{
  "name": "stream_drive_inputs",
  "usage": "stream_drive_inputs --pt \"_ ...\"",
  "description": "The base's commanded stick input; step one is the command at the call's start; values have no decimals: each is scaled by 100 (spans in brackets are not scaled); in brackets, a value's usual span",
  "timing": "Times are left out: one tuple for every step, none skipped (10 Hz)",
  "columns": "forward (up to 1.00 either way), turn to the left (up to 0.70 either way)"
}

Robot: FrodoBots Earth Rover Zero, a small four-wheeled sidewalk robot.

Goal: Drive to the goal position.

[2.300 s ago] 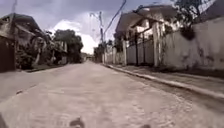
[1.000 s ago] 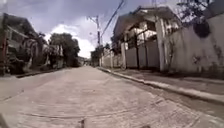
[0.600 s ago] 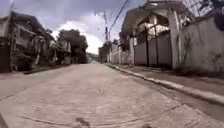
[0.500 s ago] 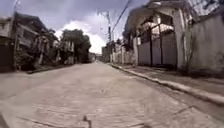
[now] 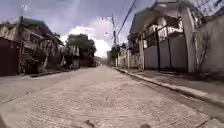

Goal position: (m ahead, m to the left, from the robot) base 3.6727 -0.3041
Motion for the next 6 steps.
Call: stream_drive_inputs --pt "85 -20" --pt "85 -23" --pt "85 -26" --pt "85 -28" --pt "85 -31" --pt "85 -30"
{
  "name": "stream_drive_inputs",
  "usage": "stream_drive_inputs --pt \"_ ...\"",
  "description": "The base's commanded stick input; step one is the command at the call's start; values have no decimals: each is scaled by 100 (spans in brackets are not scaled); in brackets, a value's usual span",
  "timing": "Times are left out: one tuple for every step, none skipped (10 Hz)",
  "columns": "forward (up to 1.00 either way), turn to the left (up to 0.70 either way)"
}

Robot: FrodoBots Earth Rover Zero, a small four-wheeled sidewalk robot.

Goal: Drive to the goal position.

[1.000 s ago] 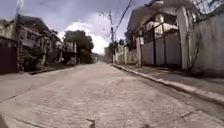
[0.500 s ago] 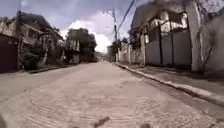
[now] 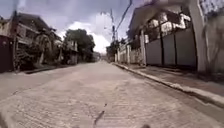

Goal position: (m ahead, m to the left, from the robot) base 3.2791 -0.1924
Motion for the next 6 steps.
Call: stream_drive_inputs --pt "85 -23" --pt "85 -15" --pt "85 -7" --pt "85 1" --pt "85 1" --pt "85 1"
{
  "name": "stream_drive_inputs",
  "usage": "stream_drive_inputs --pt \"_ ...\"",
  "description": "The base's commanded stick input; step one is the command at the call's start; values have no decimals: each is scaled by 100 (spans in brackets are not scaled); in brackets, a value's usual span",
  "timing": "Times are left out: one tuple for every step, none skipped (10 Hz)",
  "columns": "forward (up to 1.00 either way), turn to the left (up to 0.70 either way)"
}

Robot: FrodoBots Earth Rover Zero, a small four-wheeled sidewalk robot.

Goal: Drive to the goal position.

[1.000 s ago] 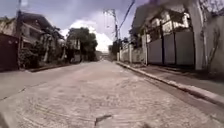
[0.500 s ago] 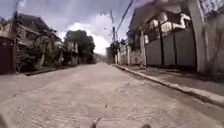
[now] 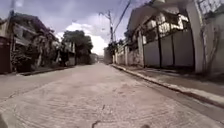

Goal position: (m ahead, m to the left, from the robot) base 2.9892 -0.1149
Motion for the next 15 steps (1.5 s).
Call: stream_drive_inputs --pt "85 1" --pt "85 1" --pt "85 1" --pt "85 1" --pt "85 1" --pt "85 1" --pt "85 1" --pt "85 1" --pt "85 1" --pt "85 1" --pt "85 1" --pt "85 1" --pt "85 1" --pt "85 1" --pt "85 1"
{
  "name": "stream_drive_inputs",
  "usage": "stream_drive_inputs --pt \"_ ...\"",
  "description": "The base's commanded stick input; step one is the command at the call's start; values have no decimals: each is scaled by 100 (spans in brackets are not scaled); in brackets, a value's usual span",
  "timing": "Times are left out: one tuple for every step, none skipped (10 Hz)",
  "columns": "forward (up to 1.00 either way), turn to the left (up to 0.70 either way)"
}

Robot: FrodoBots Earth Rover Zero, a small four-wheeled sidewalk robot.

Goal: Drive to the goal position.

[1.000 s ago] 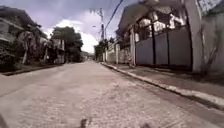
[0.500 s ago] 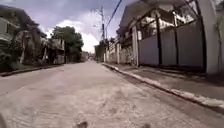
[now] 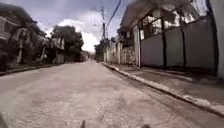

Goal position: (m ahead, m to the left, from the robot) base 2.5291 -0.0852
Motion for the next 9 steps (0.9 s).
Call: stream_drive_inputs --pt "85 1" --pt "85 1" --pt "85 1" --pt "85 1" --pt "85 1" --pt "85 1" --pt "85 1" --pt "85 1" --pt "85 1"
